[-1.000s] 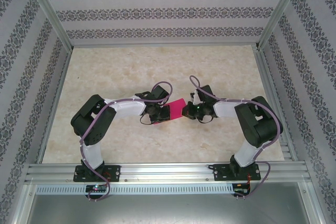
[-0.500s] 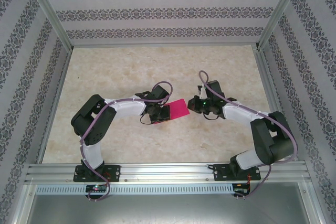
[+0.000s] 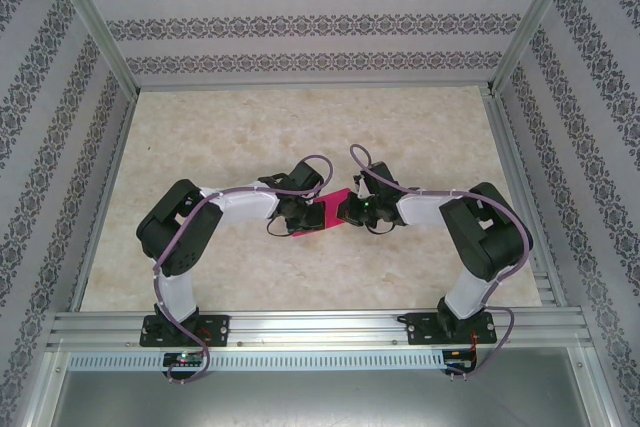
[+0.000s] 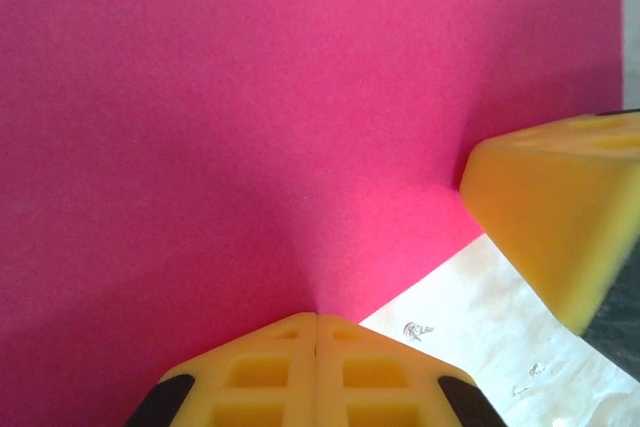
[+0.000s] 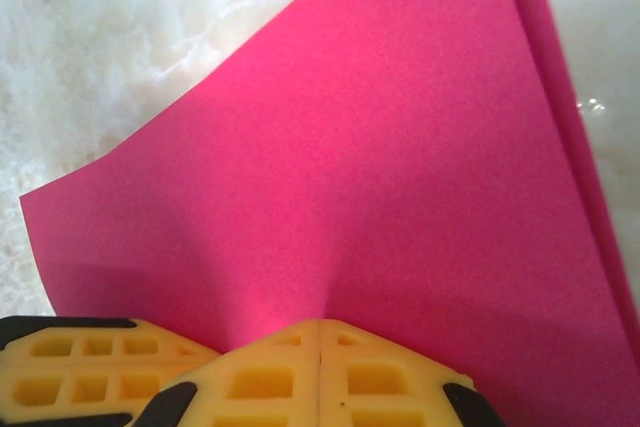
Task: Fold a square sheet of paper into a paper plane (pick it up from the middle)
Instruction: First fold in half a square sheet of paper at the center of the table.
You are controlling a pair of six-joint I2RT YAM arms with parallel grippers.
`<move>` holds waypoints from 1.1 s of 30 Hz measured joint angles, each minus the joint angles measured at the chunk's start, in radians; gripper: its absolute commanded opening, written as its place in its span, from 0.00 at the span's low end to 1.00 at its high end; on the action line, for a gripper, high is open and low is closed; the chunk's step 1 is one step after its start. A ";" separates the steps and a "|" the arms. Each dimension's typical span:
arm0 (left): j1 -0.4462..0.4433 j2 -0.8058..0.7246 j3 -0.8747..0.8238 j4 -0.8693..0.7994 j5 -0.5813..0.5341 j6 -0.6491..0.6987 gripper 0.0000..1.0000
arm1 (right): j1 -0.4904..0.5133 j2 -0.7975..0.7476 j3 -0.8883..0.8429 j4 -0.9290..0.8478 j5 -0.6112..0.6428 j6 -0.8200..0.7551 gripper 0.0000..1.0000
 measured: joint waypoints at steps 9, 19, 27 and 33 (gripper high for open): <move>0.000 -0.005 -0.043 0.123 0.057 -0.002 0.06 | -0.013 -0.002 -0.018 0.023 0.008 0.040 0.02; 0.000 -0.023 -0.101 0.195 0.046 -0.043 0.06 | -0.013 -0.001 -0.025 0.037 0.008 0.071 0.03; 0.011 -0.063 -0.158 0.220 0.024 -0.045 0.06 | -0.027 0.007 -0.024 0.038 -0.013 0.074 0.02; 0.040 -0.106 -0.211 0.227 0.020 -0.062 0.06 | -0.036 0.018 -0.018 0.034 -0.032 0.075 0.02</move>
